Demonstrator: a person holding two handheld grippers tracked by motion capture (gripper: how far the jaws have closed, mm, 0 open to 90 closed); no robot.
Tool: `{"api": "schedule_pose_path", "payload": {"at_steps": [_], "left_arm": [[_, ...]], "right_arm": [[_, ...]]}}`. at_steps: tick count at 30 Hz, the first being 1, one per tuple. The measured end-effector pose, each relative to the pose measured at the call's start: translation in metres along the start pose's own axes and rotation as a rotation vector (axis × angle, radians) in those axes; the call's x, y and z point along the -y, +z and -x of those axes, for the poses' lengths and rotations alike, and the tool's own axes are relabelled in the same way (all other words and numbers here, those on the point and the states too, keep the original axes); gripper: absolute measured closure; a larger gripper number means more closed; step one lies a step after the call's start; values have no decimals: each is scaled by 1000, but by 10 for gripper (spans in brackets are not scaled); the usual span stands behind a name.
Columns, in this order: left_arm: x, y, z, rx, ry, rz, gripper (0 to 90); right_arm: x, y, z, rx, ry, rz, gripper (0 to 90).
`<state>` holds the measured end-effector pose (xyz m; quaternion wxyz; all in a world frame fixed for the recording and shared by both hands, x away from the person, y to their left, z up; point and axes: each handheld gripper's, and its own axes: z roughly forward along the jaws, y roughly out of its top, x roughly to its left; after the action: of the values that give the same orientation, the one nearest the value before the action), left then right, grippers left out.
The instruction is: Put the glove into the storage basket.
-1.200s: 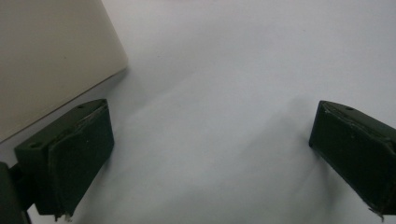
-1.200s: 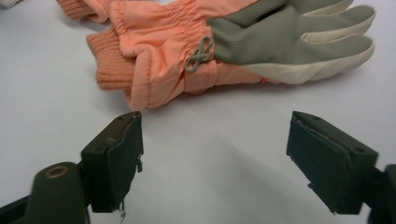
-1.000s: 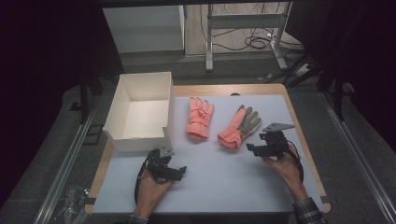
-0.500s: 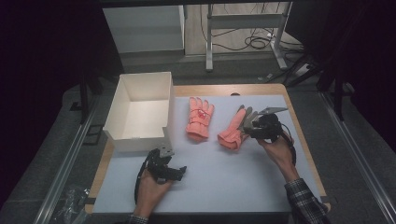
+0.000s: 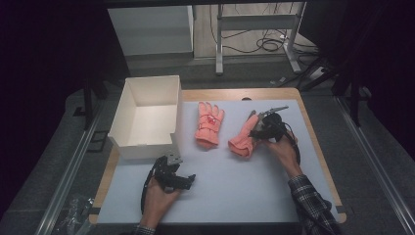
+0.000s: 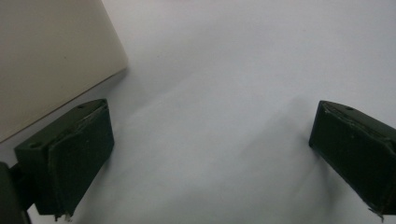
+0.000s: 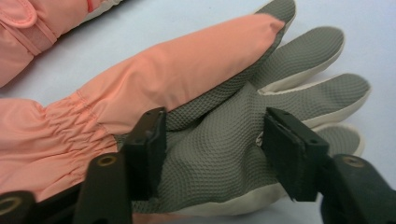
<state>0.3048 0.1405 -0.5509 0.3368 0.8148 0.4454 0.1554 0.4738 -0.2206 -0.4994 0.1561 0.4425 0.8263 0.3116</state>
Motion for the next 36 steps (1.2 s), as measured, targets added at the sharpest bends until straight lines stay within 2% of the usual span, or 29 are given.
{"api": "schedule_pose_path", "payload": {"at_steps": [2, 4, 6, 8, 10, 15, 21, 27, 31, 36], "left_arm": [[0, 0, 0, 0, 0, 0, 2], [0, 0, 0, 0, 0, 0, 2], [0, 0, 0, 0, 0, 0, 2], [0, 0, 0, 0, 0, 0, 2], [0, 0, 0, 0, 0, 0, 2], [0, 0, 0, 0, -1, 1, 2], [0, 0, 0, 0, -1, 1, 2], [0, 0, 0, 0, 0, 1, 2], [0, 0, 0, 0, 0, 1, 2], [0, 0, 0, 0, 0, 1, 2]], "right_arm": [[2, 2, -3, 19, -18, -5, 485], [4, 3, -6, 43, -32, -1, 606], [4, 2, -6, 46, -29, 2, 726], [5, 2, -5, 29, -19, 4, 807], [5, 1, -7, 34, -20, 4, 843], [1, -5, -5, 8, -17, 4, 863], [-1, -21, -5, -24, -9, 40, 865], [-4, -39, -4, -76, 2, 73, 865], [-6, -53, -7, -102, -5, 89, 866], [-4, -70, -16, -148, -49, 98, 866]]}}
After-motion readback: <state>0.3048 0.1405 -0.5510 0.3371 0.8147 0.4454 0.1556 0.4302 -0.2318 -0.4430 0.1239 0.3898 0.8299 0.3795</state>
